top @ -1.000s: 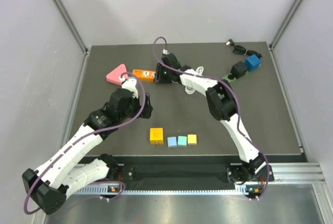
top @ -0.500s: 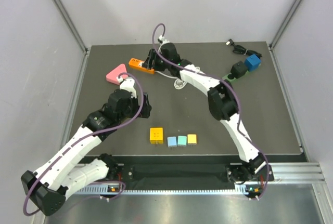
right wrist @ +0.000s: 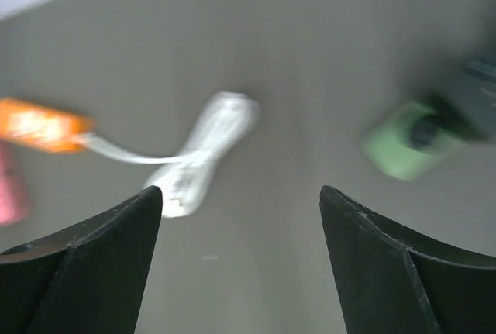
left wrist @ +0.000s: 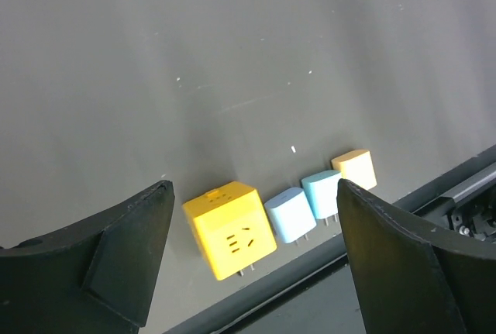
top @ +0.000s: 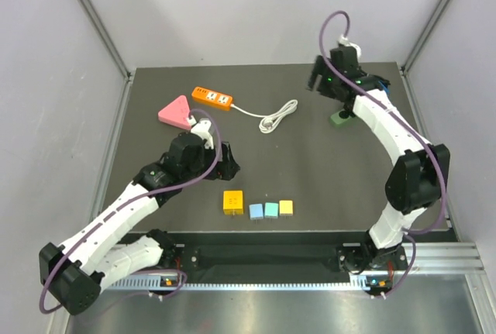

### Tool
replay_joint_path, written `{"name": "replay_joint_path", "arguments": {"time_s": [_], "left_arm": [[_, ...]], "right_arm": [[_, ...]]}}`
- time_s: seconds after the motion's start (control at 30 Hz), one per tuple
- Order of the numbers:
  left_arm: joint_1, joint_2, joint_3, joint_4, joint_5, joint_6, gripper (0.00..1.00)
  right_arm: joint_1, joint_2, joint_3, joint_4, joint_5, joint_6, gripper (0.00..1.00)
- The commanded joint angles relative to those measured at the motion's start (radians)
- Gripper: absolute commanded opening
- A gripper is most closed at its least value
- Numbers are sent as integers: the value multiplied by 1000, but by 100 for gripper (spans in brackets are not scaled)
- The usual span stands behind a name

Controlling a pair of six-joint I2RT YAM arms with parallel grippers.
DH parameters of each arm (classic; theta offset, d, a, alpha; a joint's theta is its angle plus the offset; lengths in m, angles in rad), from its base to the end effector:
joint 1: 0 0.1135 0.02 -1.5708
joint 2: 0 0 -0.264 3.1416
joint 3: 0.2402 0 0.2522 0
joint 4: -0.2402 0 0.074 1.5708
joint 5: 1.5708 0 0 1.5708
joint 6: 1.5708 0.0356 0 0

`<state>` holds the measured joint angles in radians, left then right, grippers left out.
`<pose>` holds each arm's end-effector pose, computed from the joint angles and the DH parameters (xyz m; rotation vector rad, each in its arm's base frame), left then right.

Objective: Pull the plug off the socket

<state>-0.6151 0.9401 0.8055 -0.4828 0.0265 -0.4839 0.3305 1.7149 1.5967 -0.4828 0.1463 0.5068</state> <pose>0.1664 -0.1188 0.2899 0.1638 2.2573 -0.6360 0.3784 0.1244 0.3437 0.2759 2.1648 0.3210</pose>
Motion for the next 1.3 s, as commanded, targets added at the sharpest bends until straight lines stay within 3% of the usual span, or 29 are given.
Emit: {"name": "replay_joint_path", "arguments": {"time_s": [0.0,0.23,0.43,0.8,1.27], "left_arm": [[-2,26,14,87,59,-25,89],[-15,54,20,108,112,-50,87],[-23,22,4,87,98,-61,86],[-25,-14,-2,46,89,-55,86],[-25,-11,-2,44,113,-39,84]], "right_arm": [[-83,14,-76,-160,127,-7,83],[-116,69,-174,-134,242,82,84],[-113,100,-251,13,318,191,82],[-91,296,-58,42,377,233,77],[-82,388,-15,3,437,252,77]]}}
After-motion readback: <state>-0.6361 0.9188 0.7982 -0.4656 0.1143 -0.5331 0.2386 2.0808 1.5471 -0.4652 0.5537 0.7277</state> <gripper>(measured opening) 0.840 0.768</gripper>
